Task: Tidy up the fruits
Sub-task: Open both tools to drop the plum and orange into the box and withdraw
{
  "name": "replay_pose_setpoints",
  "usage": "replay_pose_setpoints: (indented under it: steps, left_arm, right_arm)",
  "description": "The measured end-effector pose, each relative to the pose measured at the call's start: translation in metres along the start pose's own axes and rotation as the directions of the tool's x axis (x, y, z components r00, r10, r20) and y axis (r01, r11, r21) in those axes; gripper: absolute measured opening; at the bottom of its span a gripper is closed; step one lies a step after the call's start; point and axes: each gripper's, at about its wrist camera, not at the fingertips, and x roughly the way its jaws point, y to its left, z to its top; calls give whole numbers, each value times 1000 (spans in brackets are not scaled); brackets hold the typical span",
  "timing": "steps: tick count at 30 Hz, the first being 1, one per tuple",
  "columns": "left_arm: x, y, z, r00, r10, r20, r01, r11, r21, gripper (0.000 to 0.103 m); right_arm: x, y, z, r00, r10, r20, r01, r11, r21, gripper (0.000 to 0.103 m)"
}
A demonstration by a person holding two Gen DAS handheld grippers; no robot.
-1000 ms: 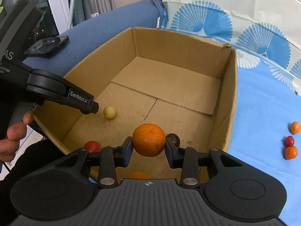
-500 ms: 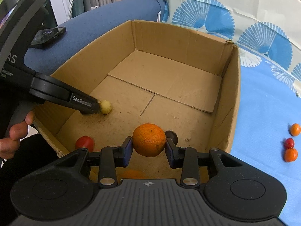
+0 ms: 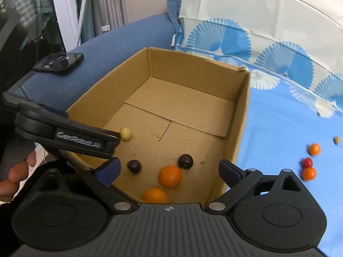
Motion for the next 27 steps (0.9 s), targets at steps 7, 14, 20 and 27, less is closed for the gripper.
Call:
replay_pose_setpoints:
  steps: [7,14,20,27]
  left_arm:
    - [-36,6,-16,1000,-7,-1,7,999,-36,103]
    - [-69,5,-31,999,3,42,-1,999,-38,103]
    - [-102,-1,-45,995,5,101,-2,1000,-24,103]
    - [-134,-6,-56,988,18,153,-15,1000,-20,103]
  right_arm:
    - [-32,5,-10,1000,8,-6,-8,999,48,99]
    - [-62,16,-18,999,0,33,-2,998,62,99]
    - [-93,23,-26,995,-8,98,3,998,60,101]
    - [-124,27,-36,987,-9,159,-4,997,81,102]
